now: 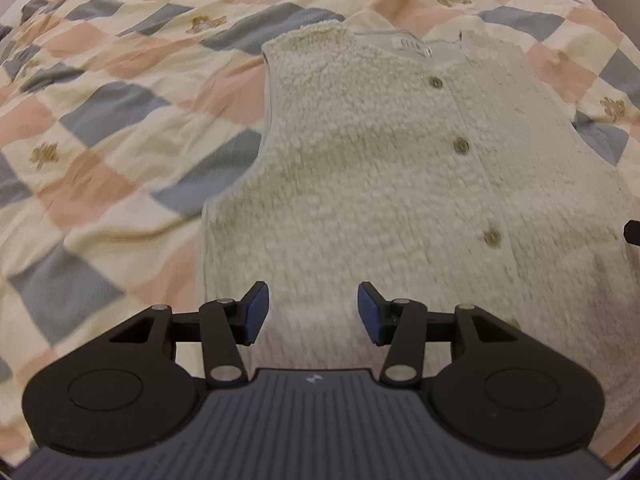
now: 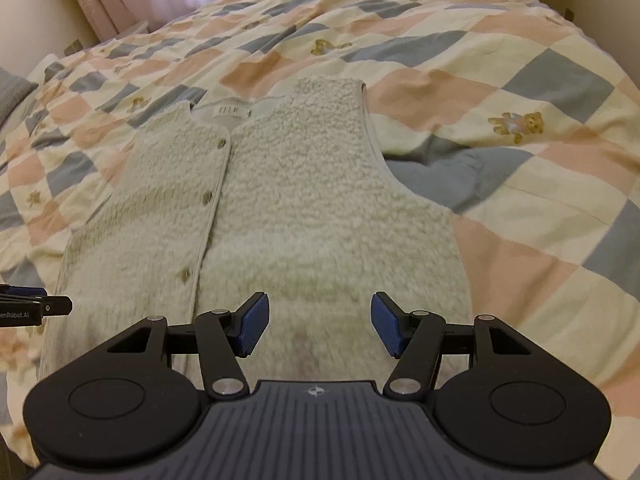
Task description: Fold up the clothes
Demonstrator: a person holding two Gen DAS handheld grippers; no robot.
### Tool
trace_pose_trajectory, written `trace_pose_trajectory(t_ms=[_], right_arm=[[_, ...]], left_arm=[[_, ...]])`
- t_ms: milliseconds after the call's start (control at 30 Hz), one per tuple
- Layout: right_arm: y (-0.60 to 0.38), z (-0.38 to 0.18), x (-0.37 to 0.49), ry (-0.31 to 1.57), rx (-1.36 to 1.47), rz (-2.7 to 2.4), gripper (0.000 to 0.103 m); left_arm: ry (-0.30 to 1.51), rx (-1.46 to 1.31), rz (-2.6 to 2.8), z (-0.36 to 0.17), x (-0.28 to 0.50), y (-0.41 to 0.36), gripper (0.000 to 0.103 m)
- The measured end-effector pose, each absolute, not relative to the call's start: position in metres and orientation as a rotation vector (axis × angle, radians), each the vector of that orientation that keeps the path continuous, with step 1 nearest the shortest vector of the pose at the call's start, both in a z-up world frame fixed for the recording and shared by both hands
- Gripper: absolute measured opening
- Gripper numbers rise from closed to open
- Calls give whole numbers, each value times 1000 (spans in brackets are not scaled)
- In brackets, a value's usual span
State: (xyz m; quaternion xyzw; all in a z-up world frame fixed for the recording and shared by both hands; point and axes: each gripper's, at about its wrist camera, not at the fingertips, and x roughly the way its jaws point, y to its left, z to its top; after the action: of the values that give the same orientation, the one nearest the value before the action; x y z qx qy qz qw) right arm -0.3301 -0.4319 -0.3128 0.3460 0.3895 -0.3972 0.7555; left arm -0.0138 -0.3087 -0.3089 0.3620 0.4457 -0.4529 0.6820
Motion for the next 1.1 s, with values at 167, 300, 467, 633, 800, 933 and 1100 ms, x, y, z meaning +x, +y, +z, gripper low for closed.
trace_pose_trajectory(t_ms=[167,300,467,633,800,933,1100], right_arm=[[-465,-320,-323,835,776,-867,59],[-492,-326,-317,823,793,-868,59],[-536,-340,-322,761,817,-880,60],[-585,-360,-329,669,846,-887,60],[-641,-382,-333,523,929,-830,60],[-683,-388,-327,416,982,-777,60],[-726,-394,-314,378,1034,-676,60]], left_arm=[[984,817,-1057,-320,17,-337,45],[978,819,-1090,-329,47,-364,46],[967,803,-1133,-342,81,-398,48],[967,740,-1184,-352,113,-432,49],[965,655,-1231,-357,144,-466,51],[971,576,-1272,-358,166,-487,56],[997,531,-1339,-365,183,-511,56]])
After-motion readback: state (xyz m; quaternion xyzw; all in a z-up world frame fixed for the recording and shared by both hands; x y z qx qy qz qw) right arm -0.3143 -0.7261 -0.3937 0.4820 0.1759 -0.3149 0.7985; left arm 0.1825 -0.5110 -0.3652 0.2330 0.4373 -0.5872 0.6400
